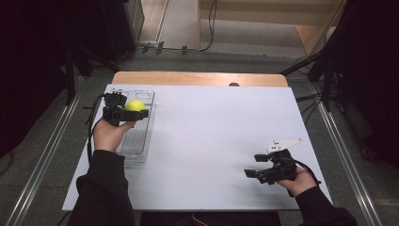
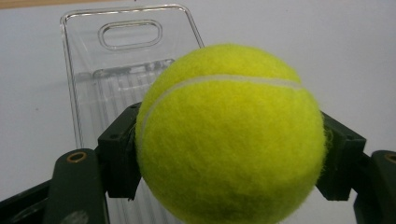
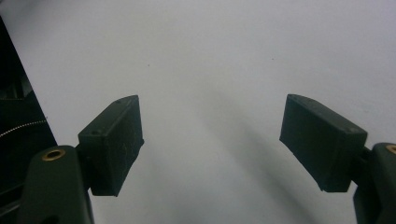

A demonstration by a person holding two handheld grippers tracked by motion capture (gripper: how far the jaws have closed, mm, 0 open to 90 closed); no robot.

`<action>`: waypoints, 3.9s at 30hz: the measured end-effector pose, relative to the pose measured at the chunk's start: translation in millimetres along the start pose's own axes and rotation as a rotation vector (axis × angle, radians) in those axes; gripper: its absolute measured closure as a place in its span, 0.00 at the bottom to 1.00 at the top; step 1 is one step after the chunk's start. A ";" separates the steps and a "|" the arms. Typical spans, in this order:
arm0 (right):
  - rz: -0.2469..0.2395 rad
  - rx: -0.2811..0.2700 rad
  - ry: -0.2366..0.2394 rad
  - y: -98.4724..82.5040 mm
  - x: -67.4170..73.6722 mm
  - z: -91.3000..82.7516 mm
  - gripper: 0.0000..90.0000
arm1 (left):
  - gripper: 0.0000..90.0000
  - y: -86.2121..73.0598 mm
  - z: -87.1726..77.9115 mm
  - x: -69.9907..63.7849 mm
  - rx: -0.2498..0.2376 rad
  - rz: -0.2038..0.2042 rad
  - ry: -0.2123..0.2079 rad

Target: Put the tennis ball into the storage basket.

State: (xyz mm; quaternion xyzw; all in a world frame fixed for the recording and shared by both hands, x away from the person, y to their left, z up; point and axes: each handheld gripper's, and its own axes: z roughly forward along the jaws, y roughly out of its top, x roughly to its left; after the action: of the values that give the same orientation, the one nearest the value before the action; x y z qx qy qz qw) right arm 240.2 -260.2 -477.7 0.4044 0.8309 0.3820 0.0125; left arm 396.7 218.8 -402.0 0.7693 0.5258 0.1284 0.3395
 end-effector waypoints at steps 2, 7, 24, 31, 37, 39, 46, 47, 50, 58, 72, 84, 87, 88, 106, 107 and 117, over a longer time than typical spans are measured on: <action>0.000 0.001 0.000 -0.1 0.0 0.0 0.21 | 0.29 -0.8 1.5 0.6 0.003 0.003 0.007; 0.000 0.002 0.002 0.0 -0.1 0.5 0.21 | 0.29 -3.5 7.0 3.2 0.000 -0.021 0.006; -0.002 0.003 0.003 -0.1 0.4 0.8 0.21 | 0.29 -10.2 18.6 9.5 0.029 -0.045 0.022; -0.002 0.003 0.003 -0.1 0.7 0.8 0.21 | 0.29 -12.0 20.8 11.5 0.041 -0.052 0.028; -0.001 0.003 0.003 -0.2 0.4 0.8 0.21 | 0.29 -13.2 21.8 14.0 0.046 -0.063 0.033; -0.001 0.002 0.003 -0.2 0.4 0.7 0.21 | 0.29 -13.4 22.2 14.2 0.049 -0.064 0.034; -0.005 0.002 0.003 0.6 1.6 1.4 0.21 | 0.29 -14.1 21.8 15.1 0.052 -0.070 0.038; -0.005 0.002 0.003 0.7 1.8 1.5 0.21 | 0.29 -14.1 21.6 16.0 0.053 -0.071 0.038; -0.002 0.000 0.003 0.8 2.3 1.7 0.21 | 0.29 -14.0 20.8 17.0 0.051 -0.081 0.039; 0.004 -0.010 0.003 -1.1 -0.1 -0.9 0.21 | 0.22 -11.3 14.5 19.8 0.028 -0.113 0.034; 0.000 -0.015 0.014 0.9 -1.7 0.4 0.21 | 0.16 -1.2 7.8 4.4 0.028 -0.077 -0.002; 0.006 -0.017 0.015 0.4 -3.7 0.3 0.21 | 0.16 5.9 2.1 -9.9 0.035 -0.038 -0.059; 0.007 -0.013 0.015 0.5 -2.6 0.7 0.21 | 0.16 7.0 0.8 -13.4 0.037 -0.027 -0.076; 0.007 -0.012 0.015 0.4 -2.4 1.0 0.21 | 0.16 7.3 0.3 -14.4 0.040 -0.023 -0.085; 0.003 -0.013 0.018 0.1 -1.9 1.2 0.21 | 0.16 4.3 -1.0 -38.9 0.051 0.071 -0.220; 0.004 -0.011 0.019 0.1 -1.8 1.2 0.21 | 0.16 3.8 -1.0 -39.9 0.053 0.076 -0.229; 0.007 -0.007 0.019 -0.6 -0.7 2.4 0.21 | 0.16 -4.8 -0.8 -50.9 0.093 0.135 -0.267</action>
State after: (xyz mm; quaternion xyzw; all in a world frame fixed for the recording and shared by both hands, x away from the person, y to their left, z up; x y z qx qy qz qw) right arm 241.1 -259.5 -480.0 0.4035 0.8283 0.3887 0.0044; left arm 371.7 174.5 -396.5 0.8280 0.4282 0.0230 0.3612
